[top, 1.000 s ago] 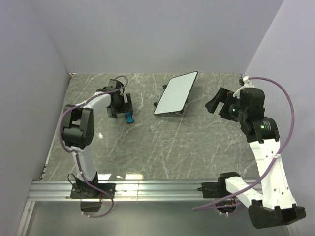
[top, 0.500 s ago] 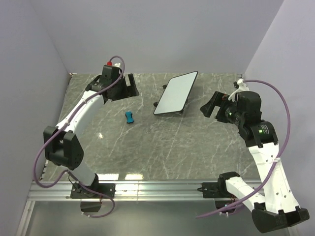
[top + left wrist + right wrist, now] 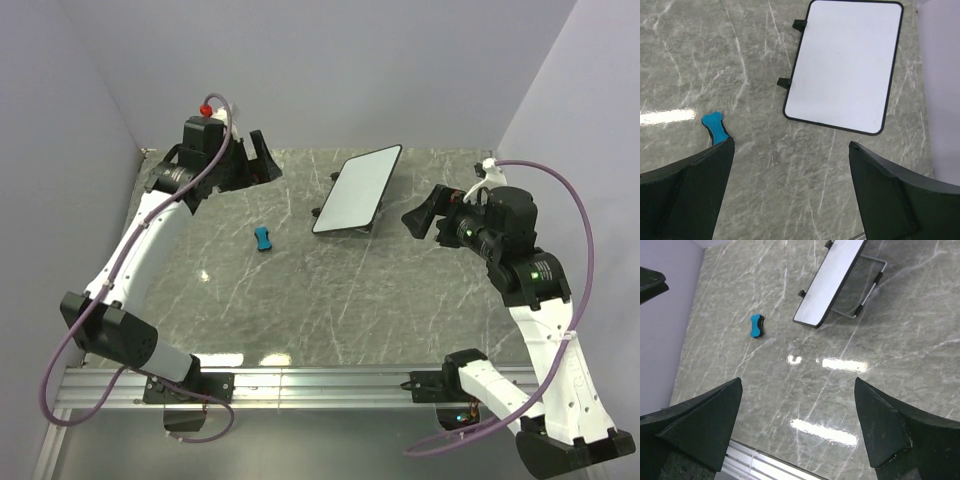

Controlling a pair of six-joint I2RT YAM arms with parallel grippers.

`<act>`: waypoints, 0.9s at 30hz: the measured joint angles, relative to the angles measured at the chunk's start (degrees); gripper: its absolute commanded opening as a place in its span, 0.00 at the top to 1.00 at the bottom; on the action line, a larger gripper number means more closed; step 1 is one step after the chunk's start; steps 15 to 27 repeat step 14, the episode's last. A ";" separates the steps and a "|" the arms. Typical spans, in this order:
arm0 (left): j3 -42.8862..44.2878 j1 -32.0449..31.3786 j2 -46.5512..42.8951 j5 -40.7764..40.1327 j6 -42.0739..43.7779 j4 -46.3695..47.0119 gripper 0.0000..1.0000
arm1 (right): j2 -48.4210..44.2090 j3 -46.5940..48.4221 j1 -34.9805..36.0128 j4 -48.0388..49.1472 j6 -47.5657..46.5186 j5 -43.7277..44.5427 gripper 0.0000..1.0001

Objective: Erase the whiteboard

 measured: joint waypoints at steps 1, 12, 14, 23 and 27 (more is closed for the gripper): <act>0.00 -0.09 -0.61 0.09 0.00 -0.09 0.01 | -0.37 -0.02 0.04 0.02 0.00 -0.02 0.00; 0.00 -2.45 -3.02 -1.25 -0.02 -2.05 0.01 | -4.63 -1.51 0.42 -0.04 -0.02 -0.02 0.00; 0.15 -4.22 -3.02 -2.84 0.02 -2.25 0.00 | -5.75 -1.86 0.50 -0.11 -0.04 0.02 0.00; 0.15 -4.22 -3.02 -2.84 0.02 -2.25 0.00 | -5.75 -1.86 0.50 -0.11 -0.04 0.02 0.00; 0.15 -4.22 -3.02 -2.84 0.02 -2.25 0.00 | -5.75 -1.86 0.50 -0.11 -0.04 0.02 0.00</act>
